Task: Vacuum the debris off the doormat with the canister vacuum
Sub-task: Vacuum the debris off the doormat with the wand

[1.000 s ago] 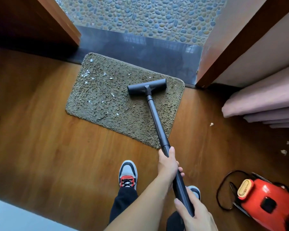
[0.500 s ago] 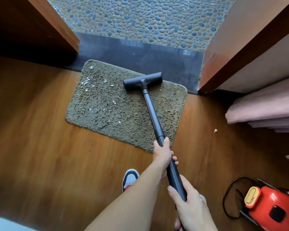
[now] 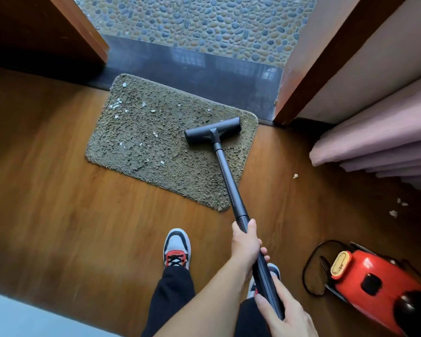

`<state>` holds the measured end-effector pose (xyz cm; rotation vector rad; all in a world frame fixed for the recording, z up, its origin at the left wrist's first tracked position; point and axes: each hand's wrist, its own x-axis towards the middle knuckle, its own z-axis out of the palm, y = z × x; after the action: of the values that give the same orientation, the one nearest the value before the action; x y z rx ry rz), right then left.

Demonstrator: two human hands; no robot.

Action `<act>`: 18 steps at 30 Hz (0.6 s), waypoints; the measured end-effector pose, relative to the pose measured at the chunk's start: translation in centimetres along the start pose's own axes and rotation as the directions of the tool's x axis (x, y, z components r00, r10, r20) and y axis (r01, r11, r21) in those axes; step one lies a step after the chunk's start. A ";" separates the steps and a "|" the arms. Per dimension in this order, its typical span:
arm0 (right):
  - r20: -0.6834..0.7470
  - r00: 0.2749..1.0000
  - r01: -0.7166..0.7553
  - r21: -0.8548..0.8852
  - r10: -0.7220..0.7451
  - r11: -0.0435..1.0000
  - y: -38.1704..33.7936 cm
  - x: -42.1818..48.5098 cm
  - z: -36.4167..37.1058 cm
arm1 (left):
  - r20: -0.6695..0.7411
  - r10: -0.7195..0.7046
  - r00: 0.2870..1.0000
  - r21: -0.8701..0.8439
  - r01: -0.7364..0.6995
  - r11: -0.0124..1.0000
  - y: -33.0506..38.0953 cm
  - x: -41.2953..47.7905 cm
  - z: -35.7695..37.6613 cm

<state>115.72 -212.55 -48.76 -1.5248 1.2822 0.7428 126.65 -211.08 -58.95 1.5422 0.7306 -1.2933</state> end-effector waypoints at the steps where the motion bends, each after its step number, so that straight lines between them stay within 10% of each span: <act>1: 0.005 1.000 -0.010 -0.002 0.010 1.000 0.7 -0.3 -0.1 | 0.004 0.002 1.000 0.006 -0.002 1.000 -0.7 -0.4 0.4; 18: 0.112 0.989 0.055 0.353 -0.101 0.934 0.3 0.8 0.7 | 0.009 0.046 0.999 0.046 -0.047 0.998 0.6 0.5 0.4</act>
<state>115.77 -212.18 -49.82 -1.2115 1.1774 0.5192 127.18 -211.71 -59.22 1.5807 0.6603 -1.2892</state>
